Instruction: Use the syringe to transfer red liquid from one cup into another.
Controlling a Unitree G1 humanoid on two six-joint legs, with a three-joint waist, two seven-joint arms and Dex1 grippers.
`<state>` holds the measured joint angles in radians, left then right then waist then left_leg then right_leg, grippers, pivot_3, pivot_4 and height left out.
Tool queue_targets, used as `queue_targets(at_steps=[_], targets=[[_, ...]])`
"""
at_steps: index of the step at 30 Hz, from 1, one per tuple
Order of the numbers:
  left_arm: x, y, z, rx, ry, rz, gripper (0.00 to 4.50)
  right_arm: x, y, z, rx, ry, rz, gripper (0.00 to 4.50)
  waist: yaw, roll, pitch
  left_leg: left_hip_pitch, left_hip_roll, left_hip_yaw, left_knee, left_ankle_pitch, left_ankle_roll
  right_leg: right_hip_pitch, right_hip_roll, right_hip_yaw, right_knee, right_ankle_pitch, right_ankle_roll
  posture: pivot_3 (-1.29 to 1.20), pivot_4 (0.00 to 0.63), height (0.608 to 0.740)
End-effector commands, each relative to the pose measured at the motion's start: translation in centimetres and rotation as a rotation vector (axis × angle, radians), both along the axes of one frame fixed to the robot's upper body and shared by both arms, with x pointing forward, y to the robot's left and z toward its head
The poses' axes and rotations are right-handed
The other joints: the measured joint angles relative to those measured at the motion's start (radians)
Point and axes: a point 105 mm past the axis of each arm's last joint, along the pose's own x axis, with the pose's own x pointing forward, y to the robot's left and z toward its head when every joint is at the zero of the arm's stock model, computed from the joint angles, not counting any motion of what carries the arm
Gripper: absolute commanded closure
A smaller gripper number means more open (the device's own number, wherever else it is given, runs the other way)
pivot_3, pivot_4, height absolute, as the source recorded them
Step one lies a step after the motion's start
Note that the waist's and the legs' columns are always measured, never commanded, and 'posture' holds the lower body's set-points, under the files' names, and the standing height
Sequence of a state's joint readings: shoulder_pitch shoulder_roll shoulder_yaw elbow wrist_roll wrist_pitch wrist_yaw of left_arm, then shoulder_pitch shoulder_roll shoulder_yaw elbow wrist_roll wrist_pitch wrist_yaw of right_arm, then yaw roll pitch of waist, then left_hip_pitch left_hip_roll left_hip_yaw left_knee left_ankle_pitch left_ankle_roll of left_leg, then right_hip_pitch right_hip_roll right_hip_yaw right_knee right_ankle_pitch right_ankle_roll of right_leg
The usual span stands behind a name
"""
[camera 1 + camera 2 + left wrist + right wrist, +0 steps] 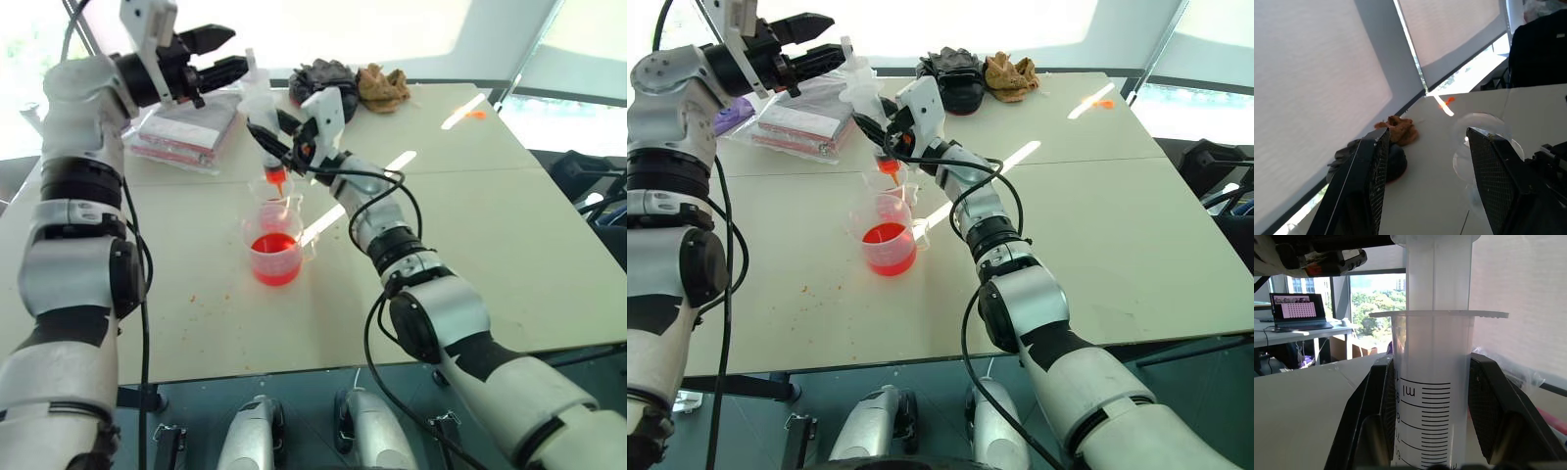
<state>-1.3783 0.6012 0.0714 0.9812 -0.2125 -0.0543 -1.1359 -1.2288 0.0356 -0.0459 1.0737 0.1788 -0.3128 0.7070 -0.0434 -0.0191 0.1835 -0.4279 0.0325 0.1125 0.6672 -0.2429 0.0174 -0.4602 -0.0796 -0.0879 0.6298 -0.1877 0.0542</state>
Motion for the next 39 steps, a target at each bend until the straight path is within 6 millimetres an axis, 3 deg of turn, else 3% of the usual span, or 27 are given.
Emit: queue_targets(at_steps=[1, 8, 23, 39], targets=[[-0.2, -0.7, 1.2, 0.025, -0.038, -0.019, 1.92, -1.1, 1.0, 2.0, 0.01, -0.099, 0.035, 2.97, 0.0, 0.0, 0.0, 0.0, 0.0, 0.0, 0.0, 0.0, 0.0, 0.0, 0.0, 0.0, 0.0, 0.0, 0.0, 0.0, 0.15, 0.74], [-0.1, -1.2, -0.4, 0.15, 0.017, -0.055, 1.92, -1.1, 1.2, 2.0, 0.001, -0.111, 0.026, 2.97, -0.001, 0.0, 0.0, 0.0, 0.0, 0.0, 0.0, 0.0, 0.0, 0.0, 0.0, 0.0, 0.0, 0.0, 0.0, 0.0, 0.15, 0.74], [-0.1, -1.2, -2.1, 0.243, 0.068, -0.069, 1.92, -0.8, 1.0, 3.3, 0.04, -0.136, -0.021, 2.97, -0.001, 0.0, 0.0, 0.0, 0.0, 0.0, 0.0, 0.0, 0.0, 0.0, 0.0, 0.0, 0.0, 0.0, 0.0, 0.0, 0.15, 0.74], [0.4, -1.4, -5.4, 0.313, 0.137, -0.077, 1.92, -1.6, 0.5, 5.3, 0.101, -0.151, 0.032, 2.97, -0.001, 0.0, 0.0, 0.0, 0.0, 0.0, 0.0, 0.0, 0.0, 0.0, 0.0, 0.0, 0.0, 0.0, 0.0, 0.0, 0.15, 0.74]])
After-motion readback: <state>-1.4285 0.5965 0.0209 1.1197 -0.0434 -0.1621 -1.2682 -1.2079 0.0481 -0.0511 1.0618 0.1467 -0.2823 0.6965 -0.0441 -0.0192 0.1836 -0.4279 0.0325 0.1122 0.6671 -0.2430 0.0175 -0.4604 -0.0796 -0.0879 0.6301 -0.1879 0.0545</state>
